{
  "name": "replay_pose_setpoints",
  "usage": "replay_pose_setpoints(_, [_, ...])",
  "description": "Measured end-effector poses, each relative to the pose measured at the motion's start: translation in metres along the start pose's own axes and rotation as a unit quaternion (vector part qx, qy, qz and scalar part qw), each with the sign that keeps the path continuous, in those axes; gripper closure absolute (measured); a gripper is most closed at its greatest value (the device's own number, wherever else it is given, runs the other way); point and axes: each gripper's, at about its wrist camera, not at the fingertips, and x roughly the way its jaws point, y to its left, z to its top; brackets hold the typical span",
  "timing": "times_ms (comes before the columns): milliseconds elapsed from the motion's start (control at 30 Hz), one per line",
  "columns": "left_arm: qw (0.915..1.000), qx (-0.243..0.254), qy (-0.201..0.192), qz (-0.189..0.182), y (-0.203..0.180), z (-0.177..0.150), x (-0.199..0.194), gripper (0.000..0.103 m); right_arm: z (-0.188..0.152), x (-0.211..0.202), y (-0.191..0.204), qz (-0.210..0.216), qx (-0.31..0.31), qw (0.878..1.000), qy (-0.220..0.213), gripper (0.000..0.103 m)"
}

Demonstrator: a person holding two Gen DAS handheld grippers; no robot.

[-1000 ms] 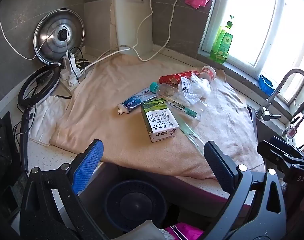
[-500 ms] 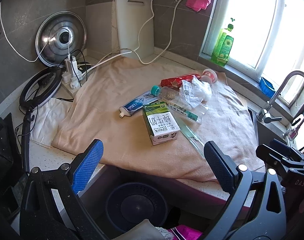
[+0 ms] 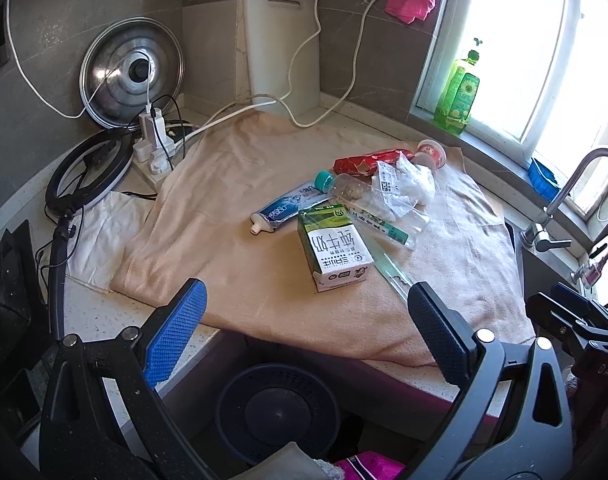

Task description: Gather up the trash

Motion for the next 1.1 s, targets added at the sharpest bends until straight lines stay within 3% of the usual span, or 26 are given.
replay_pose_setpoints(1100, [1.0000,0.001,0.002,0.003,-0.0056,0.0038,0.0026,0.001,0.0024,-0.0034,-0.0086,-0.009,0.000,1.000,-0.012,0.001])
